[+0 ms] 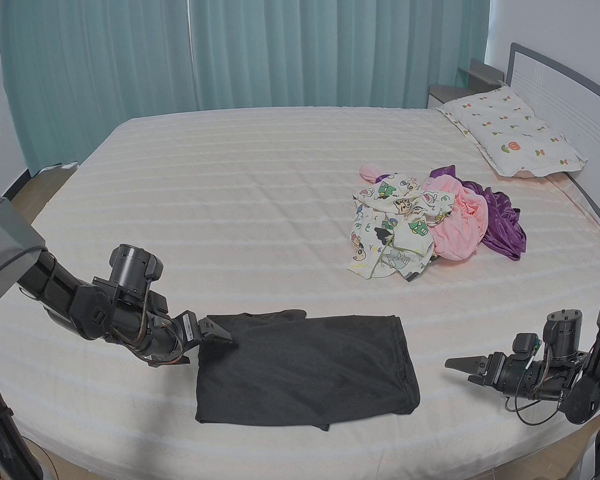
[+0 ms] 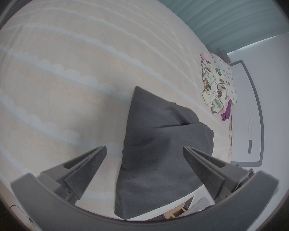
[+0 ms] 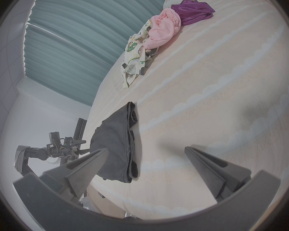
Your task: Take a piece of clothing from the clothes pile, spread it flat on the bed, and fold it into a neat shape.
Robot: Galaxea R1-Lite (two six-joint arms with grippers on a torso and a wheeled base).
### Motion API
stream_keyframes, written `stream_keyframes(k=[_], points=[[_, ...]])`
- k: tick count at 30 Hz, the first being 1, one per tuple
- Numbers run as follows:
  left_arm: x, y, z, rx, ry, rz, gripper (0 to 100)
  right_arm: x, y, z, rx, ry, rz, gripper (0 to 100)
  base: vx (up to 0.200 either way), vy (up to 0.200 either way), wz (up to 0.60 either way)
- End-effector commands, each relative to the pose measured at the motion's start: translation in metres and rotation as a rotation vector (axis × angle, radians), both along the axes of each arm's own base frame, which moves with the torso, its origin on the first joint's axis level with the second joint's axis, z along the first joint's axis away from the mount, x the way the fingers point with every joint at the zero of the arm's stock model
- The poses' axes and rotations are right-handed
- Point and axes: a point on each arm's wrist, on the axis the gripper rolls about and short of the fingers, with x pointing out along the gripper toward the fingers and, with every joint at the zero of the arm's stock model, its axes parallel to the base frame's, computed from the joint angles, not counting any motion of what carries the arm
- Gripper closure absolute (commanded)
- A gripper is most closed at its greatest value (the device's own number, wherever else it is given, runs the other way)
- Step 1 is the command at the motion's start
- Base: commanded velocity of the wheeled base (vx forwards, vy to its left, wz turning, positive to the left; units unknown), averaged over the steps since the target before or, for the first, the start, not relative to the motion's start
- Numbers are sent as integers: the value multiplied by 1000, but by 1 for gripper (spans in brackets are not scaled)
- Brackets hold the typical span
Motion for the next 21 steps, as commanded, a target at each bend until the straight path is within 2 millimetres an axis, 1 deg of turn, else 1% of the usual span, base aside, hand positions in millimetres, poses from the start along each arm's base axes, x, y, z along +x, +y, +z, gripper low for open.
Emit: stream_keyframes(k=[1,5,7,13,18,21], points=[[8,-7,-13,2,11,-16,0,0,0,0,0,3,2,0,0,0,0],[9,-9,-13,-2,-7,-31,0,0,0,-1,0,4,2,0,0,0,0],[8,-14,-14,-3,-12,-66,0,0,0,-1,0,4,2,0,0,0,0],[7,-16,-14,-41,-15,-135,0,0,0,-1,2,5,-1,0,0,0,0],[9,-16,-15,-43,-18,-139,0,0,0,-1,2,5,-1,0,0,0,0],[13,-17,-19,-43,-21,-140,0,0,0,-1,2,5,-1,0,0,0,0]])
